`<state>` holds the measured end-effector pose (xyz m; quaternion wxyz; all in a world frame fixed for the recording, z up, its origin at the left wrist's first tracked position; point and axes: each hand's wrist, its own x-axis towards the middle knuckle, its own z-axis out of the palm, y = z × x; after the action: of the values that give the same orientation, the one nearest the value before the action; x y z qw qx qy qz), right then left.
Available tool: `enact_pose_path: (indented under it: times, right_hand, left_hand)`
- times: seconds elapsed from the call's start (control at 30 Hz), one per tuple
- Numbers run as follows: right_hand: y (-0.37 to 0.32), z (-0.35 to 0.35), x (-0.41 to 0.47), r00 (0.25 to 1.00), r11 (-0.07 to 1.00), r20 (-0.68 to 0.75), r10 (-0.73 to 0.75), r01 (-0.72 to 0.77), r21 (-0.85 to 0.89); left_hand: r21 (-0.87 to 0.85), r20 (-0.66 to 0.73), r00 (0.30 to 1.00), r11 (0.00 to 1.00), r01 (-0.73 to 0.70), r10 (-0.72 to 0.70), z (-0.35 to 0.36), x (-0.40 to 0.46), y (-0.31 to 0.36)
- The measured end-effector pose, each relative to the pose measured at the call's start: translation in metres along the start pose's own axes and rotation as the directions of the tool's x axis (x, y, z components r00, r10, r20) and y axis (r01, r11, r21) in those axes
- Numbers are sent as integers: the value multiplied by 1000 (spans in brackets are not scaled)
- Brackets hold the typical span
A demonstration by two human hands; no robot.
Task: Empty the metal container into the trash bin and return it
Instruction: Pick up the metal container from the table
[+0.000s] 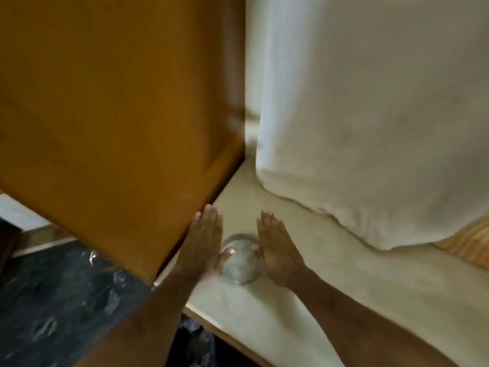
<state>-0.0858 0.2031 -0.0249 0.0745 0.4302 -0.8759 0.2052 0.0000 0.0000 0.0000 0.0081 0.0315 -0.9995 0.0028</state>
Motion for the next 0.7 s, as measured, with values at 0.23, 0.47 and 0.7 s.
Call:
enact_pose_path:
  times: [0.23,0.47,0.7]
  right_hand:
    - [2,19,-27,937,985,347,31,-88,149]
    - [7,15,-8,910,931,402,105,-232,282]
    - [-29,-3,0,960,900,257,-111,-13,436]
  left_hand:
    - [-206,121,979,969,-135,162,51,-32,-5]
    - [-354,196,978,935,1,74,44,-34,1]
    - [-292,102,994,954,72,-44,4,-79,-5]
